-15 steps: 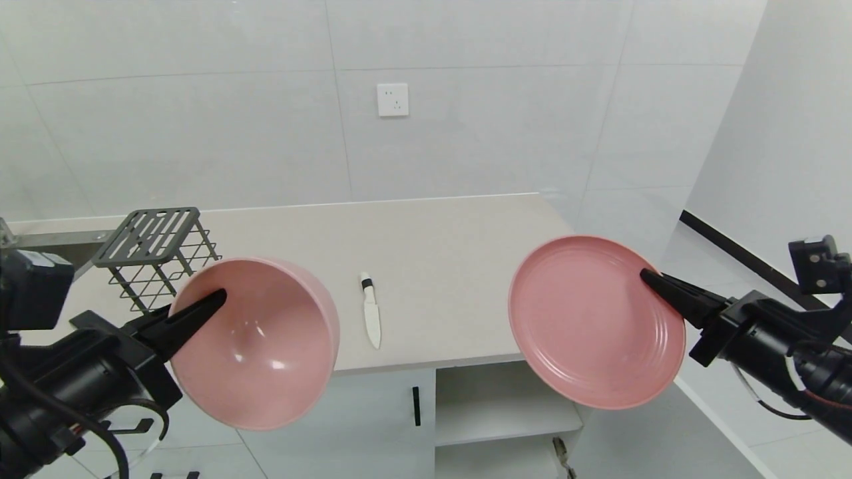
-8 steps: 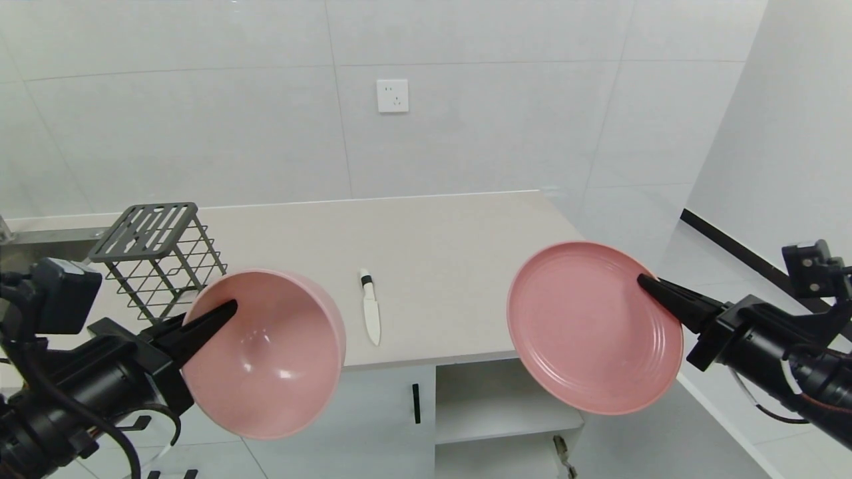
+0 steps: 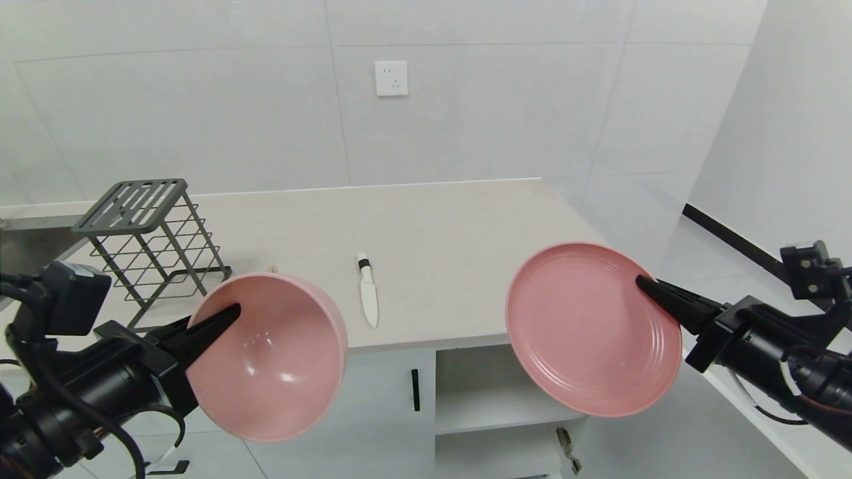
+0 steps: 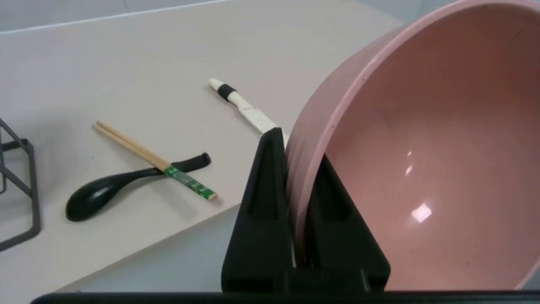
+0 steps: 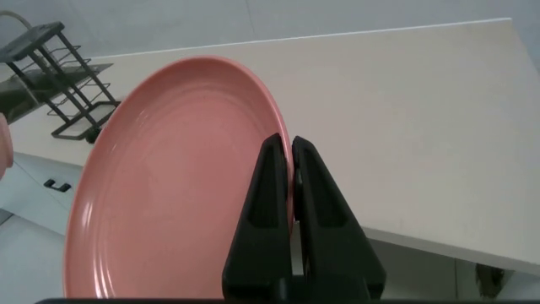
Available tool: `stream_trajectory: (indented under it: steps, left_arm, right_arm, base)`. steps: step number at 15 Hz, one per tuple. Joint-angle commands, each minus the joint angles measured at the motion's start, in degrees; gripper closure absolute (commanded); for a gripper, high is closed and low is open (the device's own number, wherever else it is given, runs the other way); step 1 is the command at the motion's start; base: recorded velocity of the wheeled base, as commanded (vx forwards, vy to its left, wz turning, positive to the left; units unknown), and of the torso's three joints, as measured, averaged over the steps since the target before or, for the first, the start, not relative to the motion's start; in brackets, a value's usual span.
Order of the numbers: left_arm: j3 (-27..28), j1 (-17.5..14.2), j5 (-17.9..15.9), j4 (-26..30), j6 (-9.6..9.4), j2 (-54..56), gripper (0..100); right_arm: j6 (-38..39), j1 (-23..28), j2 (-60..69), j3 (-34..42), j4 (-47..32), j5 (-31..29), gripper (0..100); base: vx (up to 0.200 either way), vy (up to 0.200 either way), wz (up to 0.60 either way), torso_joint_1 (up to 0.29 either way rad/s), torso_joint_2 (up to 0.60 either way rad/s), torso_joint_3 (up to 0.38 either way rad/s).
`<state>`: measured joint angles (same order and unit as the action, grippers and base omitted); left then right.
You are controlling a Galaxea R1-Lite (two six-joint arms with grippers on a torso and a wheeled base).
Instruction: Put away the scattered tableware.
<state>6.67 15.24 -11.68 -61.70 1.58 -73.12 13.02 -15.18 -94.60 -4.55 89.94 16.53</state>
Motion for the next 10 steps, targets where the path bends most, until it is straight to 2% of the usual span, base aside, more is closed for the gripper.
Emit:
stream_trajectory:
  steps: [1, 2, 5, 8, 10]
  left_arm:
    - [0.0, 0.1, 0.0, 0.0, 0.09, -0.4, 100]
    - [-0.4, 0.6, 0.0, -0.1, 0.0, -0.4, 100]
    - [-0.5, 2.2, 0.0, 0.1, -0.27, -0.4, 100]
    - [-0.5, 2.2, 0.0, 0.1, -0.09, -0.8, 100]
    - [-0.9, 2.3, 0.0, 0.1, -0.18, -0.9, 100]
  right_arm:
    - [0.0, -0.1, -0.1, 0.0, 0.1, 0.0, 100]
    - [0.0, -0.3, 0.0, 0.0, 0.1, 0.0, 100]
    - [0.0, -0.6, 0.0, 0.1, 0.1, 0.1, 100]
    - [0.0, -0.7, 0.0, 0.7, 0.1, 0.1, 100]
    - [0.0, -0.9, 0.0, 0.7, 0.1, 0.1, 100]
  base:
    - [-0.2, 0.0, 0.0, -0.217, 0.45, 0.232]
    - [-0.2, 0.0, 0.0, -0.237, 0.5, 0.251]
    - [0.0, 0.0, 0.0, -0.097, 0.2, 0.105]
    - [0.0, 0.0, 0.0, -0.019, 0.02, 0.015]
    - [0.0, 0.0, 0.0, -0.129, 0.29, 0.149]
